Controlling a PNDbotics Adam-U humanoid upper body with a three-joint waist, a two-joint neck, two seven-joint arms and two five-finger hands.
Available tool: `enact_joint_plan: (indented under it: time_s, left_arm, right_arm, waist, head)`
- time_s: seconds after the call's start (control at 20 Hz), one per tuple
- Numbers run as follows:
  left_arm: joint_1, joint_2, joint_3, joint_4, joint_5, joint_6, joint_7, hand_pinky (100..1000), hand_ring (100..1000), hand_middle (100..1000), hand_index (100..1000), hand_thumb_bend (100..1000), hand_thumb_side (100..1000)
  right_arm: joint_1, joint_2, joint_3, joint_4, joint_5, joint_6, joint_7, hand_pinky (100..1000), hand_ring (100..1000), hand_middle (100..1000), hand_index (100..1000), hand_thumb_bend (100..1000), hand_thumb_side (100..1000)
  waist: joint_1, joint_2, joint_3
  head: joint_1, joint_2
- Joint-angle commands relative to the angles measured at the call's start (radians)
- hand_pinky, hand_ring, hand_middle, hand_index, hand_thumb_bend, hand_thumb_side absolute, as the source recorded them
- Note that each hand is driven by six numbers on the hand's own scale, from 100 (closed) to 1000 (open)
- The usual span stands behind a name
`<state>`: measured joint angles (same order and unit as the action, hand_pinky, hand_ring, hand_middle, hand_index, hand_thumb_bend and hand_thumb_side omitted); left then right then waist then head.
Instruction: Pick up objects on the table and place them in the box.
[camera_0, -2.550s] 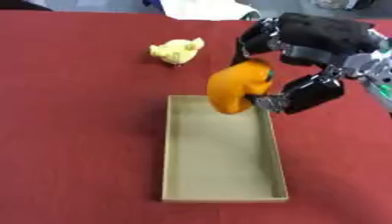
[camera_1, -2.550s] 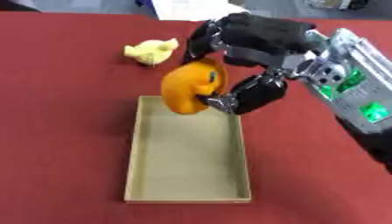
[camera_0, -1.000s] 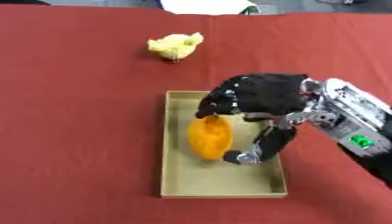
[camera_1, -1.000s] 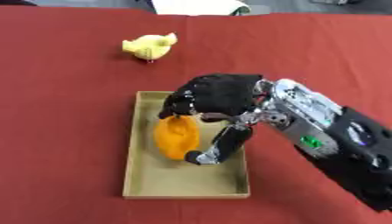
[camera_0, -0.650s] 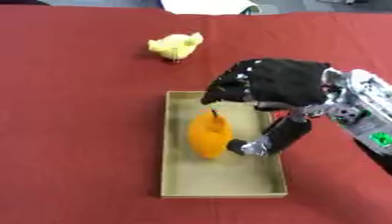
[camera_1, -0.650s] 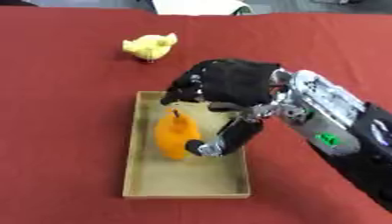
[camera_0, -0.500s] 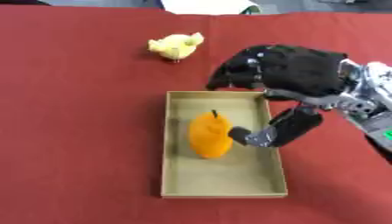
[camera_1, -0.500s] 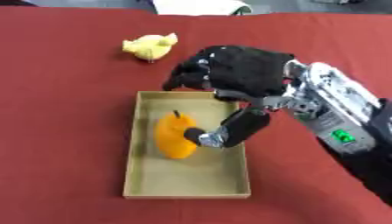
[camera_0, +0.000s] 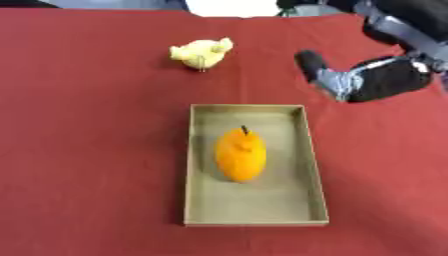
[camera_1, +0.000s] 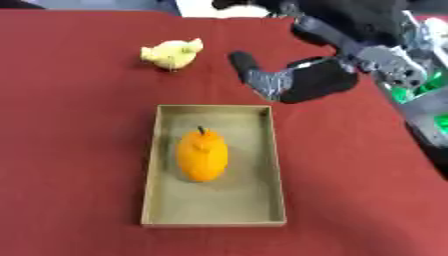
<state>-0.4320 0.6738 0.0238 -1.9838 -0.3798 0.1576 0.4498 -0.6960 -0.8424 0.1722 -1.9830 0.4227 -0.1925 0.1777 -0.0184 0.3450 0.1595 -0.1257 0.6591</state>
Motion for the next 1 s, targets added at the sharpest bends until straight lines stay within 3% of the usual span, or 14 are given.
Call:
enact_joint_plan:
  time_s: [0.05, 0.25, 0.4, 0.65, 0.85, 1.0]
  left_arm:
    - [-0.054, 0.075, -0.021, -0.016, -0.039, 0.047, -0.099, 770, 813, 553, 838, 468, 708]
    - [-0.163, 0.115, -0.067, 0.047, -0.117, 0.111, -0.256, 788, 816, 562, 843, 478, 739]
    - [-0.25, 0.123, -0.115, 0.136, -0.154, 0.116, -0.383, 805, 821, 572, 847, 489, 770]
    - [-0.402, 0.089, -0.189, 0.307, -0.228, 0.058, -0.589, 835, 828, 593, 857, 516, 787]
    - [-0.504, 0.039, -0.246, 0.434, -0.304, 0.004, -0.73, 852, 830, 609, 860, 573, 749]
    - [-0.554, 0.0, -0.276, 0.52, -0.359, -0.028, -0.801, 868, 835, 631, 867, 663, 720]
  right_arm:
    - [-0.008, -0.036, -0.058, -0.017, -0.089, 0.035, -0.056, 787, 777, 752, 892, 100, 862]
    - [0.002, -0.039, -0.115, -0.017, -0.178, 0.07, -0.133, 780, 769, 743, 892, 100, 858]
    - [0.002, -0.041, -0.147, -0.017, -0.225, 0.084, -0.178, 777, 767, 740, 892, 100, 847]
    - [0.005, -0.041, -0.187, -0.017, -0.277, 0.101, -0.239, 774, 765, 737, 890, 107, 839]
    - [0.006, -0.038, -0.204, -0.017, -0.297, 0.117, -0.265, 772, 762, 734, 886, 109, 836]
    - [0.005, -0.035, -0.211, -0.017, -0.305, 0.123, -0.275, 771, 760, 731, 885, 109, 838]
  waist:
    - [0.006, -0.024, -0.002]
    - [0.008, -0.024, -0.009]
    - [0.009, -0.025, -0.017]
    - [0.007, -0.025, -0.028]
    - [0.004, -0.025, -0.036]
    - [0.002, -0.023, -0.043]
  head:
    - [0.012, 0.002]
    - [0.04, 0.004]
    - [0.058, 0.005]
    - [0.064, 0.009]
    - [0.051, 0.004]
    - [0.047, -0.003]
